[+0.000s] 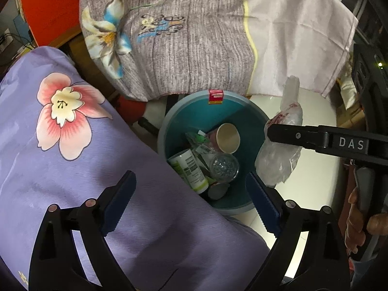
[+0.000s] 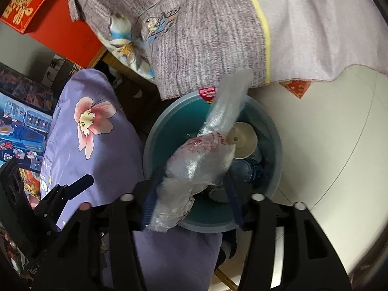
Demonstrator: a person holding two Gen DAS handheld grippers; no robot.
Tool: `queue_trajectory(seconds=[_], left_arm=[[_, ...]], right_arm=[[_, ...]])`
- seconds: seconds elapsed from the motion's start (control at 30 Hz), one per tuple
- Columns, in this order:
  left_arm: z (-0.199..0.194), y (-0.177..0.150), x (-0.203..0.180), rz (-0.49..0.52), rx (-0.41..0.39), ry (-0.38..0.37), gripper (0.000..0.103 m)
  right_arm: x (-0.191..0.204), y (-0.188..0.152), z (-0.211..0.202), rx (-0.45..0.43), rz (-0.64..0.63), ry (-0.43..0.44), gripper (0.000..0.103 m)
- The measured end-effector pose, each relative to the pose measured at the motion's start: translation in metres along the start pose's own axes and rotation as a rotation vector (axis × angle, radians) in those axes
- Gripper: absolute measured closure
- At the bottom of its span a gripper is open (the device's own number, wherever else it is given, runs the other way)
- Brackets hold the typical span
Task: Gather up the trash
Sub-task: 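Open the left gripper to drop the egg while the right gripper releases the wrapper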
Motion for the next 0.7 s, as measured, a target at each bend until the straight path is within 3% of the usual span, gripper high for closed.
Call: queue_trajectory(seconds=[0.13, 0.3, 0.53, 0.7], left_arm=[[0.000, 0.000, 0.004, -0.008, 0.002, -0.002, 0.011], [-0.001, -0.003, 0.006, -0.010, 0.007, -0.006, 0.010], [-0.009, -0.006, 0.008, -0.018, 0.002, -0.009, 0.010], [-0.021, -0.010, 0.009, -0.020, -0.016, -0.006, 0.010]], right_arm=[[0.005, 0.001, 0.003, 0.006, -0.006, 0.000, 0.042], [0.002, -0.001, 0.000, -0.004, 0.020, -0.009, 0.028], [0.003, -0.007, -0.008, -0.013, 0.034, -0.028, 0.026], [0.008, -0.016, -0.022, -0.043, 0.031, -0.036, 0.016]])
Point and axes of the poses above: each gripper's, at about its wrist camera, not at the fingertips, and z roughly the way its jaws point, x to its left, y to its top, the point moved 3 cm from there along z, roughly the way its jaws point, and after that the axes turned 12 degrees about y, right-handed, at the moved point
